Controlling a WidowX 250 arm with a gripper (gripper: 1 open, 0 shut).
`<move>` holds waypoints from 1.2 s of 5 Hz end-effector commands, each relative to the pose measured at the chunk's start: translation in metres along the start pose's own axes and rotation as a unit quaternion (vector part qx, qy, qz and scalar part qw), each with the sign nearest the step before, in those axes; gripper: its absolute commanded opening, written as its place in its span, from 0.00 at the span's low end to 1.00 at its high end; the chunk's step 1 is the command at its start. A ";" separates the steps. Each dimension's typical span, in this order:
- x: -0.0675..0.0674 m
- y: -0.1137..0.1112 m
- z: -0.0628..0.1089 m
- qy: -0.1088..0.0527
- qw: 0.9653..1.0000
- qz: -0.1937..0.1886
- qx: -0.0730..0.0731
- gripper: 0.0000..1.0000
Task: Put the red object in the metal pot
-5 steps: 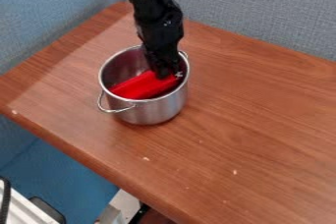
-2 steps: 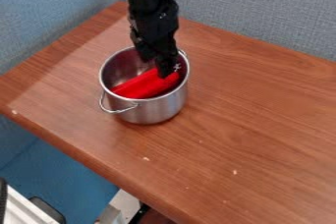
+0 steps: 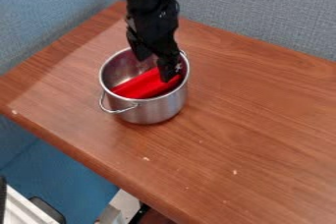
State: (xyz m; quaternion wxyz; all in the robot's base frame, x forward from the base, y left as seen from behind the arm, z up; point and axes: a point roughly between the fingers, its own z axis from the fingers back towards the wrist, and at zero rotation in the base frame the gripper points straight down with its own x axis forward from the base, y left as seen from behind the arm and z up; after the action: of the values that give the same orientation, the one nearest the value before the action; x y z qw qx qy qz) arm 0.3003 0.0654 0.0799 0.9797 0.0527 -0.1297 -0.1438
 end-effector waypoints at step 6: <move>-0.023 0.004 -0.002 0.004 0.999 -0.035 0.002 1.00</move>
State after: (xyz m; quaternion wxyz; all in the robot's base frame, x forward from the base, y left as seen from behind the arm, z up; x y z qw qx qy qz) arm 0.2781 0.0717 0.0627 0.9751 0.0524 -0.1064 -0.1875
